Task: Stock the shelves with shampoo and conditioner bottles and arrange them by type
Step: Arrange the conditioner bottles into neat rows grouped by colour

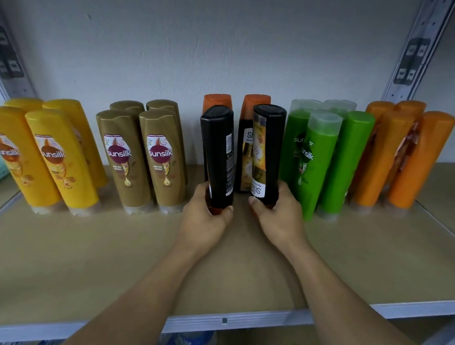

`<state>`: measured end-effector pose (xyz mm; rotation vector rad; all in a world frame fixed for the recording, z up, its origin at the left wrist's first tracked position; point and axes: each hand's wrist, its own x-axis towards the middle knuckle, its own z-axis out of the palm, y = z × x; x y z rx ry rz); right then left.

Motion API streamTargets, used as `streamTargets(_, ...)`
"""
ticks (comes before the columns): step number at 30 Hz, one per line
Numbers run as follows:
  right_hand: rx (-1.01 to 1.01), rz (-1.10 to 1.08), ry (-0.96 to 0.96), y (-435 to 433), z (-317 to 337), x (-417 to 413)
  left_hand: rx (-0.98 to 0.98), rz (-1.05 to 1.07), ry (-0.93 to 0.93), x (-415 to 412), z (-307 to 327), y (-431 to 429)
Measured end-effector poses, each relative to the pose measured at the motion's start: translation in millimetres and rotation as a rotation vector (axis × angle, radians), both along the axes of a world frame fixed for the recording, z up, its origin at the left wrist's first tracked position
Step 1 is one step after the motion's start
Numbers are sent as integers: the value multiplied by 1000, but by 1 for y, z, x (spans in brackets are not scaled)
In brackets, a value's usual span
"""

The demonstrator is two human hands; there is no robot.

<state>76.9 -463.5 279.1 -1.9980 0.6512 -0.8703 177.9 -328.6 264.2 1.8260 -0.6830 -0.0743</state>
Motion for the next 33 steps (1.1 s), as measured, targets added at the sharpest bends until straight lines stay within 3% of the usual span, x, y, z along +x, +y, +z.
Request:
streamTargets(11, -43, 0, 43, 5, 41, -108, 50, -137, 30, -17, 15, 22)
streamTargets(18, -143, -113, -195, 7, 91, -144, 28, -190, 82, -46, 35, 71)
streamTargets(28, -133, -65, -283, 30, 109, -104, 126, -75, -65, -78, 61, 147)
streamTargets(33, -176, -72, -228, 41, 103, -83, 209, 169, -203, -74, 126, 172)
